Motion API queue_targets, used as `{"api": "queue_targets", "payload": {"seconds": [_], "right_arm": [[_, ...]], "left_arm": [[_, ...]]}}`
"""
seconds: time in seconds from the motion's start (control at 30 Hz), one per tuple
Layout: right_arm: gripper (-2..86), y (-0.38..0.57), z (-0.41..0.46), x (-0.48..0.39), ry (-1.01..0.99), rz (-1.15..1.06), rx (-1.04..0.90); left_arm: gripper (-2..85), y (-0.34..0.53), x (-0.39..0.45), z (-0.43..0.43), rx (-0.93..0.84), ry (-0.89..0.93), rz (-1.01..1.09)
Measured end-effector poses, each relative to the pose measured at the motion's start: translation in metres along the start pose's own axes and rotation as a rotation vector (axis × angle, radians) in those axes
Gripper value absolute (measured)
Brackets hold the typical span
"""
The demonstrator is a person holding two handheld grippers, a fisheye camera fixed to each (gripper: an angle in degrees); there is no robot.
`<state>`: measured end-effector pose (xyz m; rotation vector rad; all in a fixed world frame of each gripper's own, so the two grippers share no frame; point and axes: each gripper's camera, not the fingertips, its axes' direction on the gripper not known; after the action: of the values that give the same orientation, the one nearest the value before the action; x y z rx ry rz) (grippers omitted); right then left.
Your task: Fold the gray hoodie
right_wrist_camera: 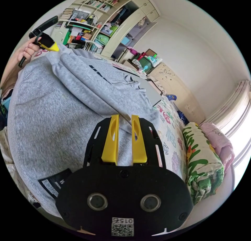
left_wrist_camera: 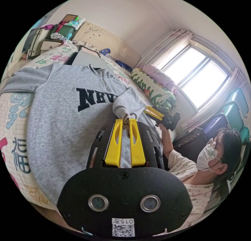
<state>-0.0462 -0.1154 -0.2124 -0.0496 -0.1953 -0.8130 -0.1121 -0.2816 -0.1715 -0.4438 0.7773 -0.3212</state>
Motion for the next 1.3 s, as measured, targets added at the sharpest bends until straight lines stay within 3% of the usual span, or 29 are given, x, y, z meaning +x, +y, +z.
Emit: {"api": "queue_targets", "payload": {"seconds": [0.43, 0.5, 0.53, 0.67, 0.93, 1.2, 1.3], "right_arm": [[8.7, 0.022, 0.041, 0.103, -0.017, -0.008, -0.102], [8.8, 0.022, 0.044, 0.117, 0.003, -0.005, -0.113], [8.9, 0.024, 0.047, 0.126, 0.023, -0.001, -0.124], [9.5, 0.032, 0.060, 0.168, 0.030, 0.025, -0.176], [9.8, 0.051, 0.094, 0.246, 0.017, 0.115, -0.276], [7.1, 0.042, 0.101, 0.271, 0.035, 0.093, -0.269], [5.2, 0.040, 0.100, 0.276, 0.046, 0.095, -0.274]], "left_arm": [[0.0, 0.081, 0.001, 0.025, -0.049, -0.124, -0.012], [1.3, 0.087, -0.004, 0.035, -0.039, -0.184, -0.041], [6.7, 0.090, -0.007, 0.045, -0.043, -0.192, -0.047], [15.0, 0.096, -0.023, 0.097, -0.122, -0.049, -0.107], [5.4, 0.143, -0.021, 0.118, -0.102, -0.015, -0.044], [5.3, 0.216, -0.019, 0.126, -0.145, -0.051, -0.034], [6.7, 0.248, 0.001, 0.112, -0.064, -0.155, 0.042]]}}
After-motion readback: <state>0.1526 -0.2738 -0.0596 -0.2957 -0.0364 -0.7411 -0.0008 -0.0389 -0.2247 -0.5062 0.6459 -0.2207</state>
